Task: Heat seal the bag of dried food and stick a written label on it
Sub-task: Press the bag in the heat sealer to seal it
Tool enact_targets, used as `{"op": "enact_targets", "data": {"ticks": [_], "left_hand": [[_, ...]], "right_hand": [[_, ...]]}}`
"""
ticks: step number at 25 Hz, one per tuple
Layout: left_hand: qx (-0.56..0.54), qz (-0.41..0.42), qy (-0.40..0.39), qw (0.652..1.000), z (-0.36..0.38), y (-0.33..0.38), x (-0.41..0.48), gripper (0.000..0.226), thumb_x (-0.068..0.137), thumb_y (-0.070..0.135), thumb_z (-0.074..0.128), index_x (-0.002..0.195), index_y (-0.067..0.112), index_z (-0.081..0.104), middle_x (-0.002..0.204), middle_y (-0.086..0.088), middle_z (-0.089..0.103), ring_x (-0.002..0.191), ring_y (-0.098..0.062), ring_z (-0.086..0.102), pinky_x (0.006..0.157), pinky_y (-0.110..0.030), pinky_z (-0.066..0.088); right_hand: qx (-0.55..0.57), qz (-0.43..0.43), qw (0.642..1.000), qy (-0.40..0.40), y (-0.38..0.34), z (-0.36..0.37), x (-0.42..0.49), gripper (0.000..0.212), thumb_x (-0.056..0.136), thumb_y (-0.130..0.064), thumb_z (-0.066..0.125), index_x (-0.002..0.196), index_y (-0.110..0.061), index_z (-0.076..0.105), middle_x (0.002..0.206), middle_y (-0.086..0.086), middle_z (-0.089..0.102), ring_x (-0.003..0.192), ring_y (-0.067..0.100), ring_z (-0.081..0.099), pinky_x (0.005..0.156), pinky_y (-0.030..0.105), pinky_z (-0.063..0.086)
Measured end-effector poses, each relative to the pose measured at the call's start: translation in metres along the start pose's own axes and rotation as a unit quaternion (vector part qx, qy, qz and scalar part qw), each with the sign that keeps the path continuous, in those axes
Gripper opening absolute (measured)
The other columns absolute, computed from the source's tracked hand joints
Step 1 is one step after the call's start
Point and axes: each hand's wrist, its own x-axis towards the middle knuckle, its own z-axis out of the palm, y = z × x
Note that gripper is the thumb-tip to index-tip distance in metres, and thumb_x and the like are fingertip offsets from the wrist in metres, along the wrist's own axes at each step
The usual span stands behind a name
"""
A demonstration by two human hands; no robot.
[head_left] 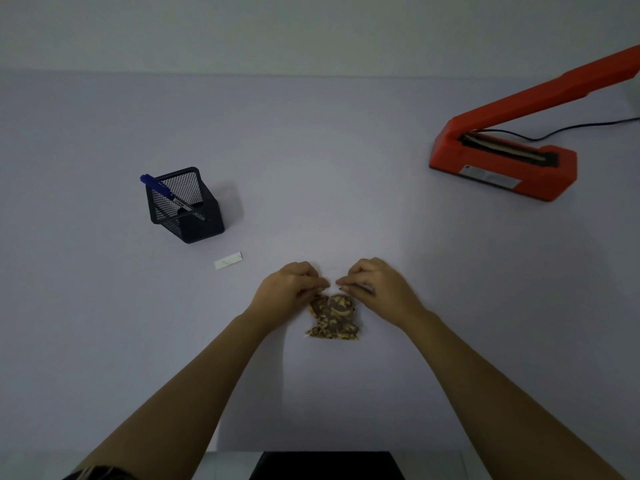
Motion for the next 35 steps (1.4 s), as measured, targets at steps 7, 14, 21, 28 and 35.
{"op": "enact_targets", "data": {"ticks": [7, 14, 21, 28, 35], "left_hand": [[0.096, 0.038, -0.005, 0.995, -0.003, -0.015, 0.002, 0.031, 0.088, 0.041, 0.047, 0.101, 0.029, 0.073, 0.099, 0.005, 0.068, 0.077, -0.022, 0.058, 0.057, -0.030, 0.042], [0.097, -0.019, 0.002, 0.995, -0.007, -0.009, 0.000, 0.042, 0.083, 0.052, 0.044, 0.105, 0.030, 0.071, 0.108, 0.009, 0.067, 0.085, -0.023, 0.056, 0.068, -0.031, 0.035], [0.114, -0.046, -0.001, 0.992, -0.007, -0.008, -0.002, 0.050, 0.083, 0.058, 0.039, 0.112, 0.029, 0.068, 0.116, 0.010, 0.064, 0.091, -0.022, 0.054, 0.070, -0.032, 0.037], [0.107, -0.069, -0.030, 0.991, -0.009, -0.009, -0.001, 0.059, 0.082, 0.065, 0.033, 0.120, 0.030, 0.062, 0.123, 0.011, 0.060, 0.099, -0.021, 0.050, 0.076, -0.035, 0.041], [0.105, -0.052, -0.014, 0.993, -0.012, -0.009, -0.002, 0.050, 0.090, 0.053, 0.031, 0.114, 0.028, 0.067, 0.115, 0.008, 0.064, 0.087, -0.023, 0.054, 0.068, -0.034, 0.042]], "right_hand": [[-0.083, -0.018, 0.996, 0.030, 0.003, -0.004, 0.000, 0.029, 0.086, -0.045, 0.051, 0.099, -0.031, 0.073, 0.089, -0.008, 0.065, 0.076, 0.018, 0.050, 0.063, 0.027, 0.037], [-0.133, 0.014, 0.989, 0.057, 0.006, -0.002, -0.005, 0.032, 0.086, -0.051, 0.047, 0.101, -0.036, 0.071, 0.100, -0.015, 0.065, 0.085, 0.017, 0.051, 0.071, 0.029, 0.031], [-0.173, 0.025, 0.979, 0.104, 0.004, -0.001, -0.008, 0.029, 0.084, -0.051, 0.053, 0.099, -0.036, 0.071, 0.099, -0.021, 0.065, 0.080, 0.015, 0.050, 0.069, 0.030, 0.035], [-0.200, 0.050, 0.971, 0.118, 0.002, 0.000, -0.010, 0.034, 0.082, -0.056, 0.053, 0.100, -0.034, 0.071, 0.097, -0.023, 0.065, 0.079, 0.015, 0.050, 0.068, 0.030, 0.038], [-0.208, 0.058, 0.971, 0.103, -0.001, -0.002, -0.009, 0.032, 0.090, -0.052, 0.045, 0.097, -0.034, 0.070, 0.094, -0.023, 0.065, 0.077, 0.015, 0.048, 0.069, 0.031, 0.037]]}}
